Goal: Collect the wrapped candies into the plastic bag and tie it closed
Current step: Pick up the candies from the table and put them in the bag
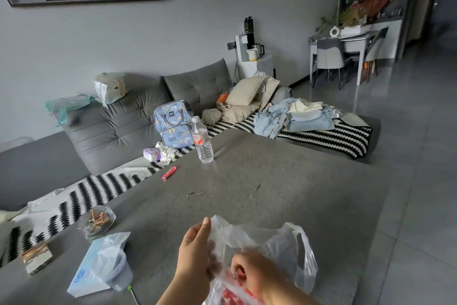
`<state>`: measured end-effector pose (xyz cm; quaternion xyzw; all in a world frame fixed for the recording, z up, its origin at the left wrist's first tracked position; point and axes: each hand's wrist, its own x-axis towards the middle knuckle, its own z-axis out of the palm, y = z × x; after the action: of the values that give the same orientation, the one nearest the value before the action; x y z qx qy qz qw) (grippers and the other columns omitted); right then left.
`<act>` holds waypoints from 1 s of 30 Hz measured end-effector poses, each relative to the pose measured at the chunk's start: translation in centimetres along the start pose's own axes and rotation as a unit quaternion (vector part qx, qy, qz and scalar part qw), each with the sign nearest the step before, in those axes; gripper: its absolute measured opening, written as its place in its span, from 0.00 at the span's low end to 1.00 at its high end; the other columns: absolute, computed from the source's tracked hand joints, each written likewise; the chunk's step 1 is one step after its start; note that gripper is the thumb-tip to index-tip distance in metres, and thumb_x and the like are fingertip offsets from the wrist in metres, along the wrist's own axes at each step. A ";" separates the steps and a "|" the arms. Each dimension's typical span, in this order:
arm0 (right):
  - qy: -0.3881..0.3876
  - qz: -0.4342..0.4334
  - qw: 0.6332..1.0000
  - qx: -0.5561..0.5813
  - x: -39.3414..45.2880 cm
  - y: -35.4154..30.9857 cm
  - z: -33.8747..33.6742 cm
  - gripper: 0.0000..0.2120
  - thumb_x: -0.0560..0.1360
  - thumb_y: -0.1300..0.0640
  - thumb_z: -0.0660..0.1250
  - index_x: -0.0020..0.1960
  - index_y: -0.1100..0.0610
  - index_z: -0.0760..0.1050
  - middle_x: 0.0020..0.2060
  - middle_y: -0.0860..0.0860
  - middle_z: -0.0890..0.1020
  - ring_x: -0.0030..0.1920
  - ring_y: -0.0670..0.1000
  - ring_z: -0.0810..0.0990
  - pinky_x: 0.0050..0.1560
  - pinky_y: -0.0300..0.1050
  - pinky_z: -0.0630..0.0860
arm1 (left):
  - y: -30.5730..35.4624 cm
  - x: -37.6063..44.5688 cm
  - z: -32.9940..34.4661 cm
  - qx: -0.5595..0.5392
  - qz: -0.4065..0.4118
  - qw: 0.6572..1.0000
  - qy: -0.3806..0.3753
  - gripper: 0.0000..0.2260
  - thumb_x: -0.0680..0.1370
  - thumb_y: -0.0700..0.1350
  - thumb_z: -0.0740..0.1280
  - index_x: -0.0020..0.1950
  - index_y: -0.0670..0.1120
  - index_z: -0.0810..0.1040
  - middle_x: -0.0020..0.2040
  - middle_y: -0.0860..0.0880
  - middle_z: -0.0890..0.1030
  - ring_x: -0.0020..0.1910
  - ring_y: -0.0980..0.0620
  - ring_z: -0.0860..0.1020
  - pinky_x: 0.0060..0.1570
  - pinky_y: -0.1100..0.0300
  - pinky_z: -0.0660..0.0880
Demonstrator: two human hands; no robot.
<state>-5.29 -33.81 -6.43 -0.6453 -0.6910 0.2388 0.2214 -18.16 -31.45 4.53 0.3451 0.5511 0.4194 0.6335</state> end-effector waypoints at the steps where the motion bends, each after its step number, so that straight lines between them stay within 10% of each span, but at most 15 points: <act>1: -0.008 0.004 1.000 -0.001 -0.1 0.0 0.0 0.09 0.71 0.57 0.63 0.51 0.52 0.74 0.48 0.45 0.71 0.59 0.51 0.71 0.56 0.44 0.69 | 0.0 0.0 -0.1 -0.001 -0.002 1.000 0.001 0.12 0.75 0.55 0.66 0.50 0.46 0.77 0.33 0.47 0.69 0.26 0.52 0.62 0.23 0.64 0.63; 6: 0.016 -0.006 0.999 -0.038 0.0 0.1 -1.3 0.25 0.66 0.35 0.55 0.56 0.47 0.74 0.56 0.44 0.79 0.58 0.46 0.75 0.57 0.42 0.70 | 0.7 0.2 -0.5 -0.010 -0.006 1.000 0.005 0.10 0.75 0.54 0.67 0.46 0.48 0.77 0.32 0.47 0.69 0.24 0.53 0.61 0.23 0.65 0.61; 12: 0.299 -0.062 0.948 0.088 2.6 0.5 -5.4 0.14 0.70 0.45 0.62 0.32 0.53 0.73 0.23 0.42 0.71 0.24 0.41 0.70 0.27 0.36 0.66 | 2.0 1.7 -0.3 -0.020 -0.009 1.000 0.021 0.11 0.75 0.53 0.67 0.47 0.46 0.76 0.31 0.47 0.69 0.24 0.52 0.63 0.25 0.64 0.63; 30: 0.244 0.178 0.952 0.051 24.7 12.6 -1.5 0.27 0.75 0.50 0.66 0.66 0.66 0.68 0.63 0.64 0.74 0.64 0.62 0.71 0.65 0.54 0.66 | 3.8 10.5 -1.4 -0.061 0.006 0.997 0.042 0.15 0.74 0.51 0.68 0.31 0.45 0.76 0.23 0.47 0.68 0.19 0.50 0.64 0.23 0.66 0.62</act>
<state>3.83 -8.42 -13.10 -0.7843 -0.4769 0.1446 0.3696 -19.63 -20.39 3.41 0.2910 0.5485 0.4708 0.6268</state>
